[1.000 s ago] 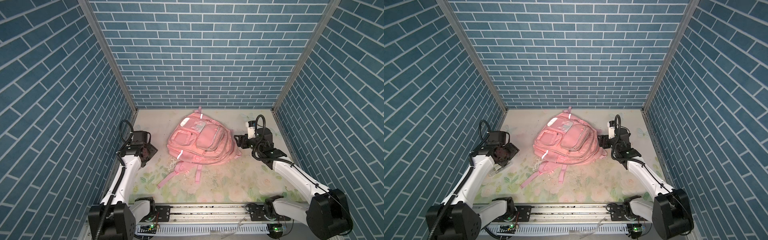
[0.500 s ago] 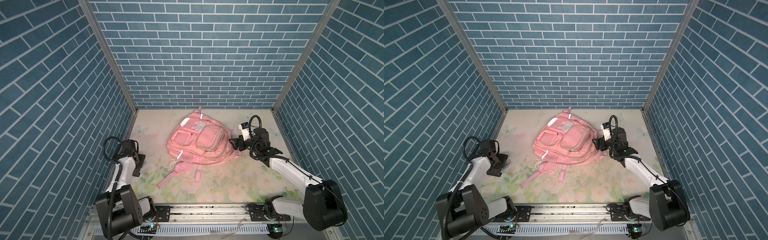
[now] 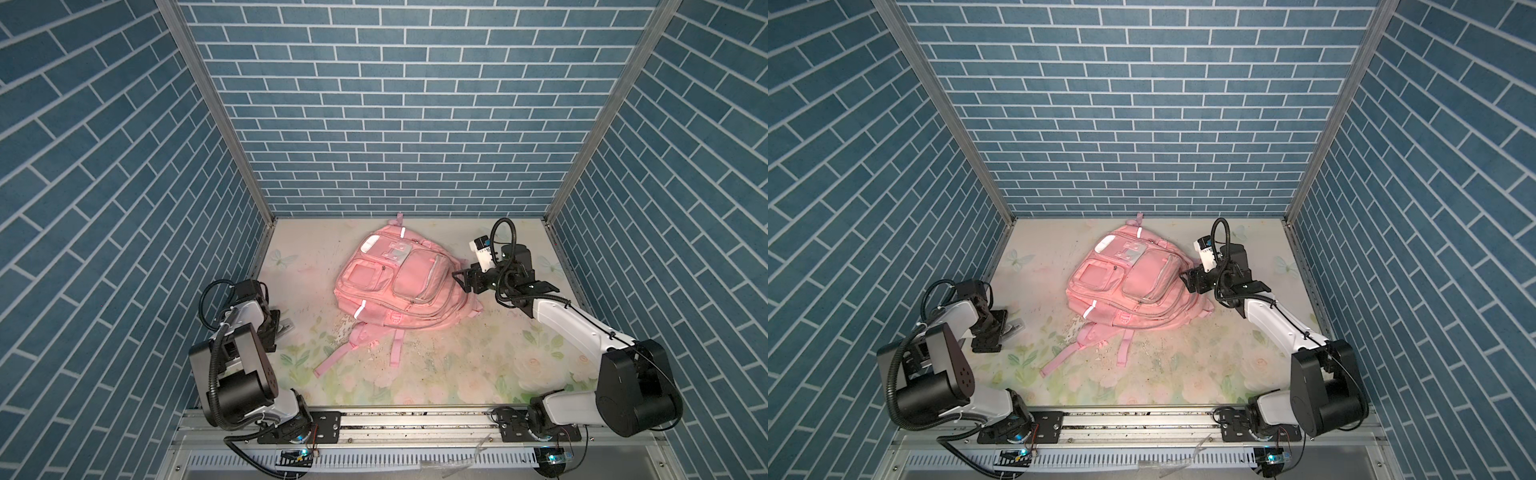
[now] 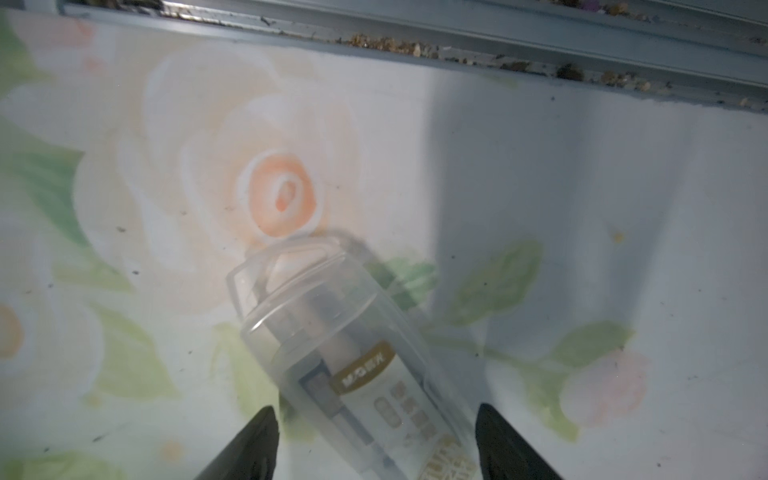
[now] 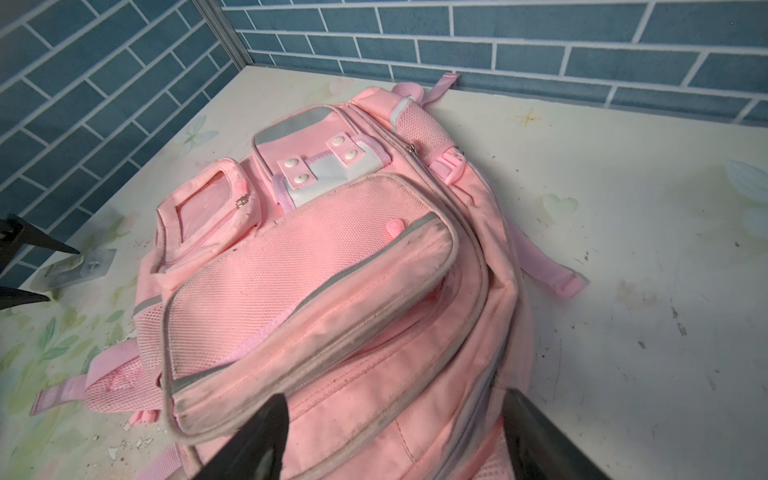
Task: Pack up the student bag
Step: 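Lower the left gripper over the clear gold-labelled case near the robot, then close the left gripper on the clear case while the right moves over the bag top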
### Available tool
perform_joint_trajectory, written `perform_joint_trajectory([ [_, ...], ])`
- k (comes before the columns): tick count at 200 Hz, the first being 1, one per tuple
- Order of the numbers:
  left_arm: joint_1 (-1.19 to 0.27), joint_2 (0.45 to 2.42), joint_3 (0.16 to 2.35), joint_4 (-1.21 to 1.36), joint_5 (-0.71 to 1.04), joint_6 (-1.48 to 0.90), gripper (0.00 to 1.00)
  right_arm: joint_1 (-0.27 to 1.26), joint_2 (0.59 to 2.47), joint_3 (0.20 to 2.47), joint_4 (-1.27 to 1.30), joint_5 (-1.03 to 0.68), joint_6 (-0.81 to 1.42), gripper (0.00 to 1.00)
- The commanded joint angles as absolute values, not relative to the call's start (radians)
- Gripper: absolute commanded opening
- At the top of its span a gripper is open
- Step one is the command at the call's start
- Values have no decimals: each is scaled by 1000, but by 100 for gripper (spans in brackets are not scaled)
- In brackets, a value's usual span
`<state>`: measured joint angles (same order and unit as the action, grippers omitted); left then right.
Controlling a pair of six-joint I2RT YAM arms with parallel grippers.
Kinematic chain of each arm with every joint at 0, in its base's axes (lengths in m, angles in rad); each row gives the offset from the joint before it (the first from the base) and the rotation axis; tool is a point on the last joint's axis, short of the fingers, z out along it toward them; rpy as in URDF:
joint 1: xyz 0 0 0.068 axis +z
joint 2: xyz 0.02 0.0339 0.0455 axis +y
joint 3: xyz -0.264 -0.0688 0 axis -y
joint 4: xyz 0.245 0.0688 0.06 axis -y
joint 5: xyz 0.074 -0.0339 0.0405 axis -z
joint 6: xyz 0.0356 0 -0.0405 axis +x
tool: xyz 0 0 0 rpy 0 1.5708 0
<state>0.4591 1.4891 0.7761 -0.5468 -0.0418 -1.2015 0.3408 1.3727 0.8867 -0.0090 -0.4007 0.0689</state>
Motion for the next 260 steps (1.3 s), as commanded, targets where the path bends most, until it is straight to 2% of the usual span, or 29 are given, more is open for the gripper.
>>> perform_joint_trajectory([
  [1,472,1544,795,-515,-38,-1159,75,341,1382,928,-63,-437,15,81],
  [71,468,1608,731,-422,76,-988,66,423,1390,1042,-159,-392,-6,76],
  [111,465,1559,660,-370,137,-944,59,472,1391,1070,-176,-394,24,67],
  [179,442,1357,642,-380,259,-884,54,557,1442,1148,-175,-459,124,62],
  [240,297,1086,714,-411,299,-975,52,693,1582,1260,-78,-562,250,61],
  [260,302,1074,738,-501,250,-960,61,750,1660,1354,-129,-548,238,61],
])
